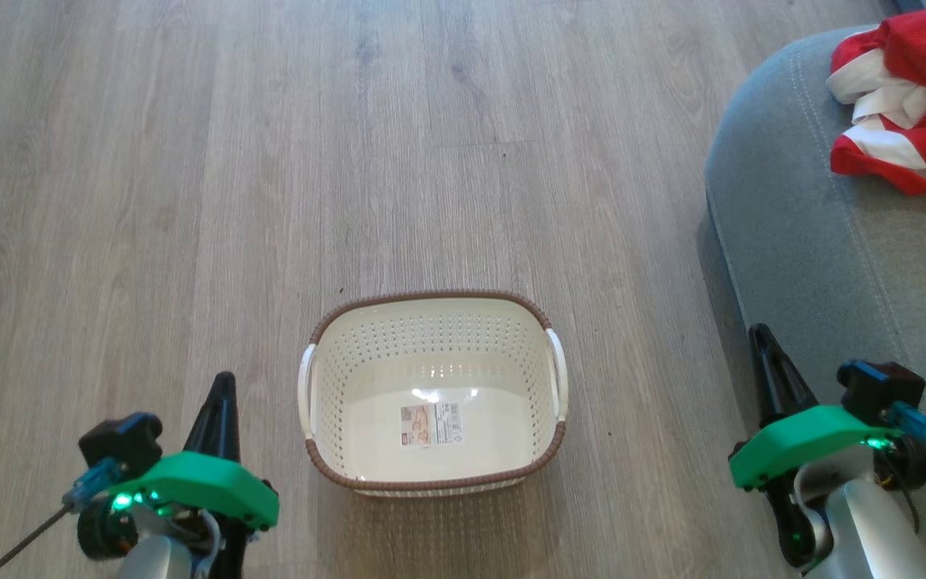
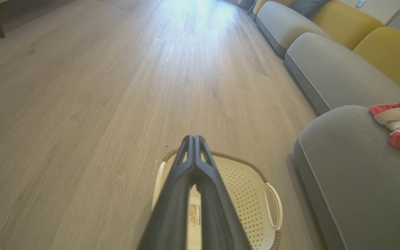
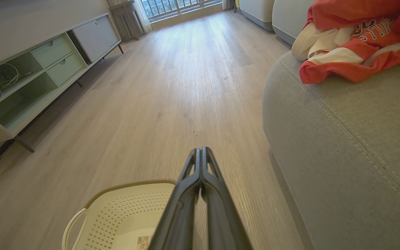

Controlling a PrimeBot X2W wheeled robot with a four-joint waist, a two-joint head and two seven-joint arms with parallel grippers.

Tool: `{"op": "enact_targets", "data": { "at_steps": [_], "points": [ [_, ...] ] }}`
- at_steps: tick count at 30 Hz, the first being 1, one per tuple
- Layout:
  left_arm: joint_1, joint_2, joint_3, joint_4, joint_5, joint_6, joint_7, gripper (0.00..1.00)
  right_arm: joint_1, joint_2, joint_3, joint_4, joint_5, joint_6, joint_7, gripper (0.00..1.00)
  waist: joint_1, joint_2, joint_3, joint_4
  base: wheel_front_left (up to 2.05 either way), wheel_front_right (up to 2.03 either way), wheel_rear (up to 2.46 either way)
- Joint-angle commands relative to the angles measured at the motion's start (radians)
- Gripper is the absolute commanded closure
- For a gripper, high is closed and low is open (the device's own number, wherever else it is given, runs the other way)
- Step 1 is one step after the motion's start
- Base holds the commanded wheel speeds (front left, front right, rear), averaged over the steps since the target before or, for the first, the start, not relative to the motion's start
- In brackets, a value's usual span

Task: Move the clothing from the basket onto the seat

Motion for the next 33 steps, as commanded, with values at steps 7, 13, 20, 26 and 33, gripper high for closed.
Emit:
{"op": "enact_targets", "data": {
  "at_steps": [7, 13, 20, 26, 33],
  "points": [
    [-0.032, 0.004, 0.023, -0.045, -0.091, -0.012, 0.023, 1.0, -0.02, 0.002, -0.01, -0.05, 0.101, 0.0, 0.024, 1.0, 0.0, 0.0, -0.006, 0.004, 0.0, 0.0, 0.0],
    [-0.031, 0.004, 0.03, -0.051, -0.155, -0.016, 0.04, 1.0, -0.015, 0.003, -0.014, -0.059, 0.172, 0.0, 0.041, 1.0, 0.0, 0.0, -0.011, 0.006, 0.0, 0.0, 0.0],
    [-0.029, 0.005, 0.037, -0.056, -0.219, -0.021, 0.057, 1.0, -0.01, 0.004, -0.019, -0.069, 0.242, 0.0, 0.059, 1.0, 0.0, 0.0, -0.016, 0.009, 0.0, 0.0, 0.0],
    [-0.028, 0.005, 0.044, -0.062, -0.283, -0.025, 0.074, 1.0, -0.006, 0.004, -0.023, -0.078, 0.313, 0.0, 0.076, 1.0, 0.0, 0.0, -0.021, 0.012, 0.0, 0.0, 0.0],
    [-0.026, 0.006, 0.052, -0.068, -0.358, -0.03, 0.094, 1.0, 0.0, 0.006, -0.029, -0.09, 0.395, 0.0, 0.097, 1.0, 0.0, 0.0, -0.027, 0.016, 0.0, 0.0, 0.0]
  ]
}}
